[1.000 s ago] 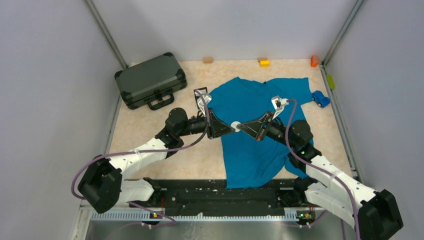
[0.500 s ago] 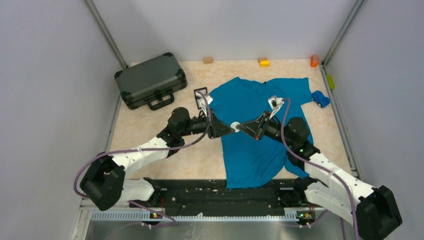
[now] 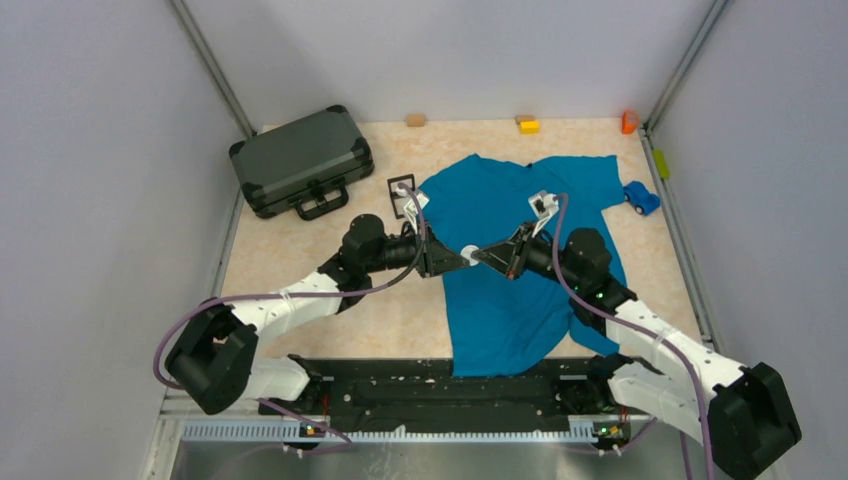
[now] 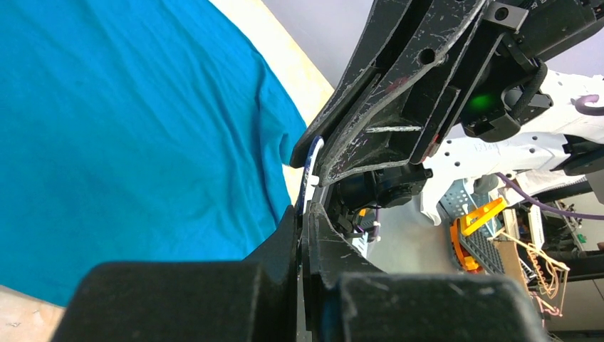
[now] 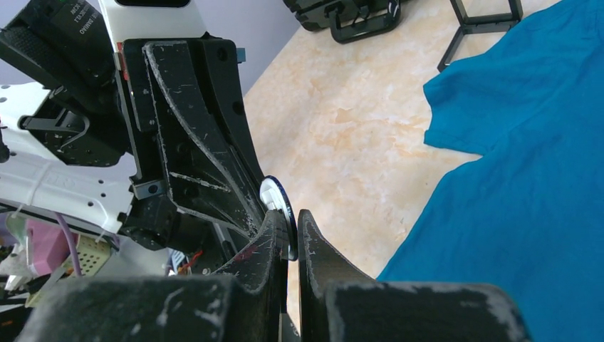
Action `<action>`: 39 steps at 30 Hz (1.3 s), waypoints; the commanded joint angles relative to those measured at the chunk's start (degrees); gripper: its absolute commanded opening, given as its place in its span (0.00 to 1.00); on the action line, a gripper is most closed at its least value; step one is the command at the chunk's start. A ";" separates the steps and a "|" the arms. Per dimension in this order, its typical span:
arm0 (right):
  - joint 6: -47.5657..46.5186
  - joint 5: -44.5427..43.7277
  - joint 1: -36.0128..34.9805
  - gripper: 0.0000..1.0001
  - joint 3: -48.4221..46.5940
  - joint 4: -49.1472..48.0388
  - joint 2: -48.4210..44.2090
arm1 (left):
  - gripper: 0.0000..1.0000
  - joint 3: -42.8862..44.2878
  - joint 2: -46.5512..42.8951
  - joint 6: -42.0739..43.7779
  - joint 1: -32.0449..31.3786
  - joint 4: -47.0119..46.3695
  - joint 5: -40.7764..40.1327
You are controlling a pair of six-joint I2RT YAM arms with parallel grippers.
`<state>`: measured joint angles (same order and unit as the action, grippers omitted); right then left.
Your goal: Pin the brooch onto the clothing
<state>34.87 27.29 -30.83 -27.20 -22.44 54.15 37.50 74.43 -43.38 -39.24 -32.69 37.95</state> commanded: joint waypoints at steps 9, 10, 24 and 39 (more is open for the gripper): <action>-9.75 -0.32 0.64 0.04 -5.13 13.73 5.54 | 0.00 2.88 -2.71 0.42 -2.86 -8.44 6.20; -10.03 0.52 0.68 0.05 -5.86 14.68 5.48 | 0.00 2.83 -2.66 0.76 -2.90 -8.23 5.95; -7.60 3.04 0.68 0.35 -5.27 16.11 -7.21 | 0.00 2.69 0.02 2.60 -2.77 -2.00 3.99; -6.02 -0.49 0.76 0.73 -4.66 13.37 -15.90 | 0.00 1.12 -3.81 5.62 -2.68 1.49 5.26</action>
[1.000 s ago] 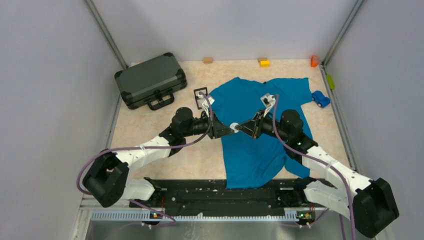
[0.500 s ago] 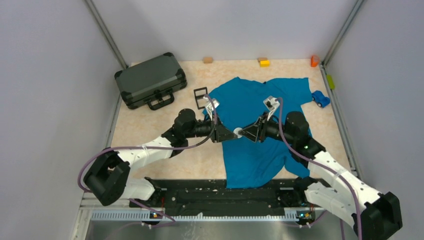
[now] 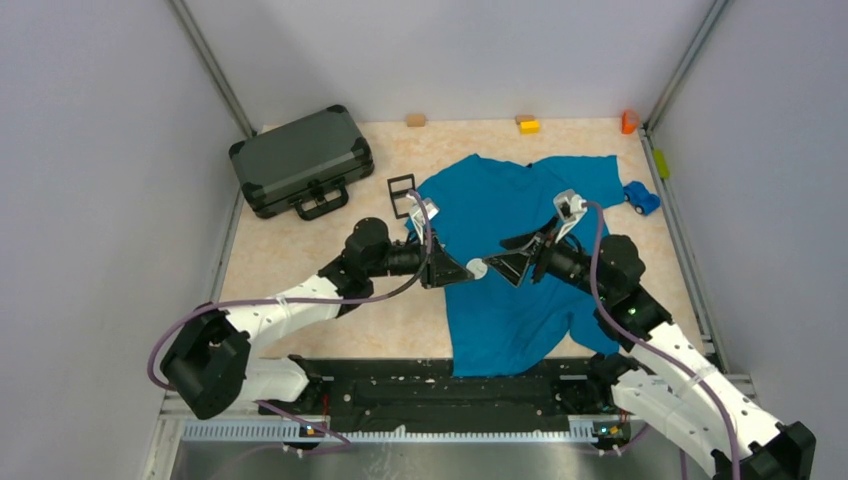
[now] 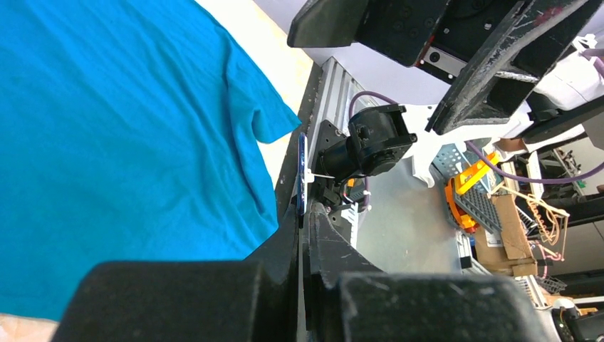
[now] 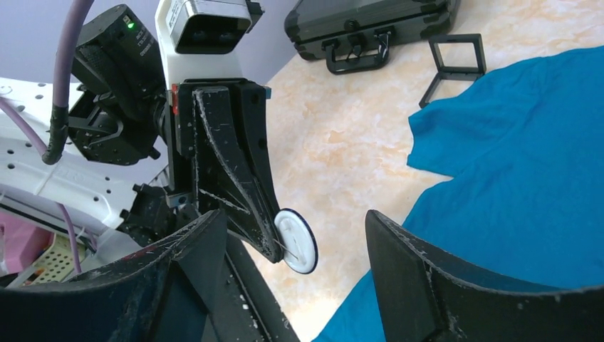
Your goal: Pin the brooch onto the clothing
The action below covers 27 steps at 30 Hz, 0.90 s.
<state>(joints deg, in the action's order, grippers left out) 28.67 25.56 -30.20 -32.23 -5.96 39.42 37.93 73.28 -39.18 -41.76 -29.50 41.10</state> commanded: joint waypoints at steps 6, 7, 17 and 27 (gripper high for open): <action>0.47 8.47 0.96 0.73 2.19 -6.85 -0.18 | 0.00 -0.18 -4.85 2.86 -0.17 -1.00 3.37; 1.17 9.73 1.05 0.73 2.56 -8.31 -0.29 | 0.00 -0.19 -4.97 2.88 -0.17 -1.00 3.75; 6.60 13.99 2.78 0.66 5.40 -16.02 -0.04 | 0.00 -0.02 -6.92 3.90 -0.10 1.19 2.49; 4.26 -9.45 3.95 0.61 1.78 -0.28 4.40 | 0.00 1.52 -4.70 3.88 0.77 13.04 -17.11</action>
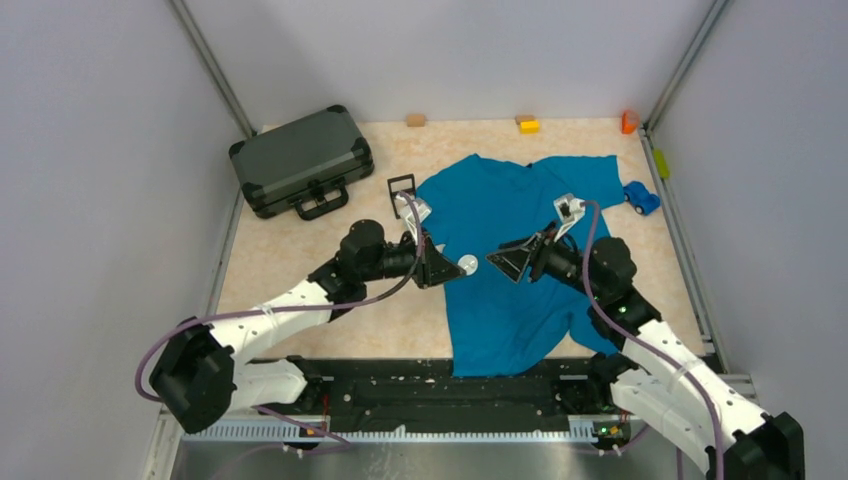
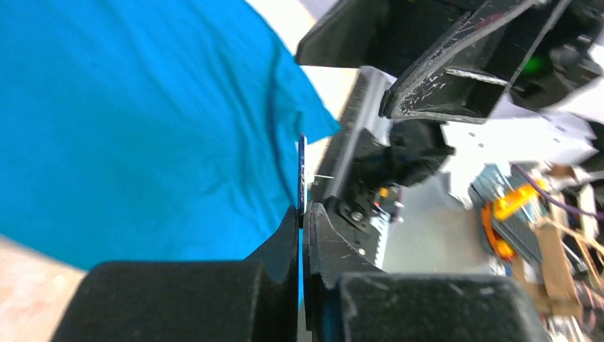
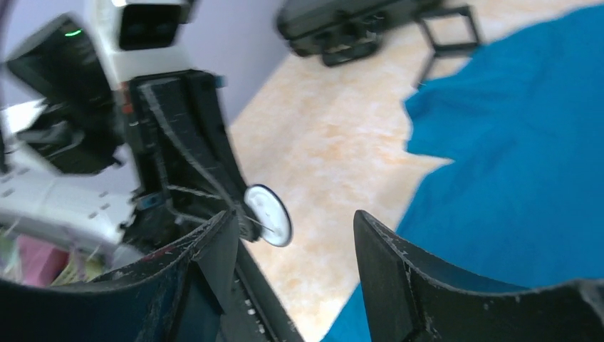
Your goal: Pin the brooch onto the clothing
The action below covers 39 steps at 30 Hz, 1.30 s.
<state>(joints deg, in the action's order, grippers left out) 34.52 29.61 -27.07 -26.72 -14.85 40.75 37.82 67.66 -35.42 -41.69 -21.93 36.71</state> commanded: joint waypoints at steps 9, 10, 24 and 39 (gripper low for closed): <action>-12.32 -31.47 0.78 0.57 -11.81 14.76 15.71 | 0.00 7.58 10.81 -2.41 6.04 5.97 -15.96; -13.20 -32.79 0.73 0.55 -12.78 14.76 17.70 | 0.00 8.13 12.37 -2.64 7.32 5.69 -14.79; -20.21 -41.31 -5.03 0.44 -33.24 16.49 52.33 | 0.00 12.09 16.91 8.12 13.30 9.80 -17.41; -19.91 -47.11 -7.65 0.43 -48.78 26.89 71.36 | 0.00 1.38 8.35 12.65 19.03 8.93 -18.46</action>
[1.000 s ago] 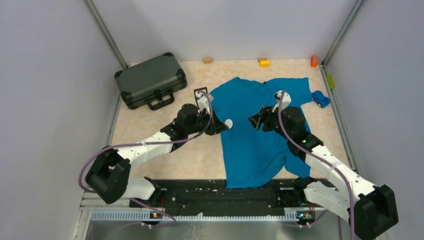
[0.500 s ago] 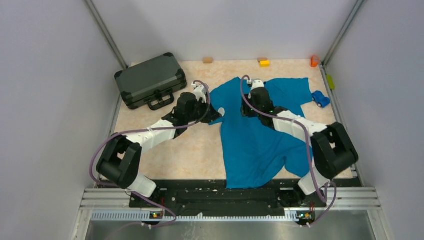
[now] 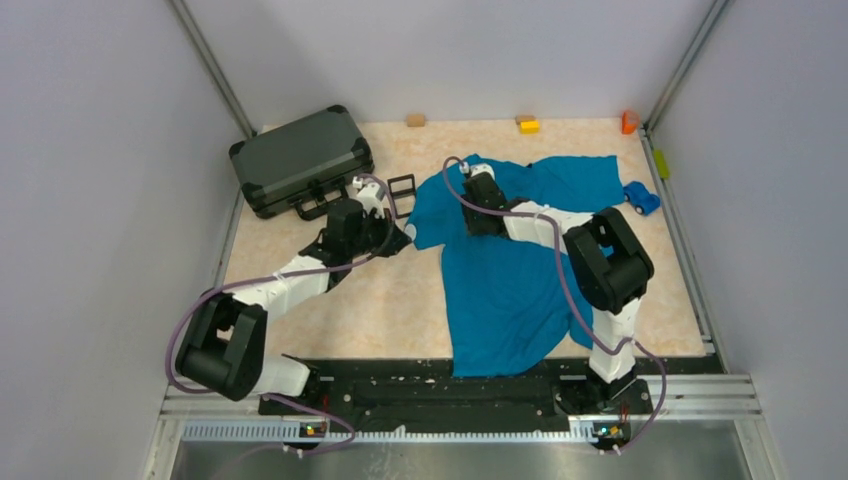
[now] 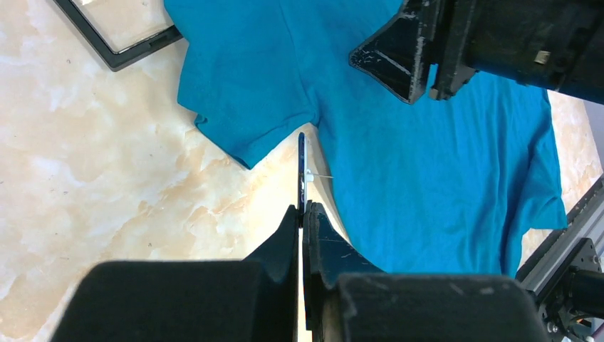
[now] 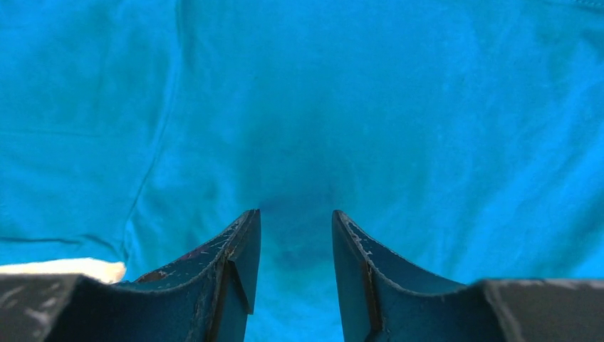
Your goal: Pin the brooch onto the clothing
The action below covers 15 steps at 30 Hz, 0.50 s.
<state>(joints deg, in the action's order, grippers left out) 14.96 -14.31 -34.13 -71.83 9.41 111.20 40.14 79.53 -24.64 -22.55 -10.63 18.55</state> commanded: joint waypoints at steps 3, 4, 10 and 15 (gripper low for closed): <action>-0.07 -3.79 -0.59 0.41 -4.31 3.63 -5.20 | 0.00 -1.68 -4.75 1.79 -0.12 -2.88 0.12; 0.06 -3.68 -0.59 0.41 -4.42 3.78 1.28 | 0.00 -1.91 -5.11 1.75 -0.13 -3.01 0.29; 0.79 -2.48 -0.63 0.35 -4.79 5.03 3.42 | 0.00 -2.59 -6.17 1.68 -0.13 -3.12 0.94; 1.51 -1.13 -0.44 0.30 -3.73 5.47 4.38 | 0.00 -2.89 -7.15 1.77 -0.11 -2.65 1.32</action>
<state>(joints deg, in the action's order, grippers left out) 15.64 -16.21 -34.13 -74.70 13.17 113.78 37.56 74.70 -23.81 -22.59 -11.20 18.79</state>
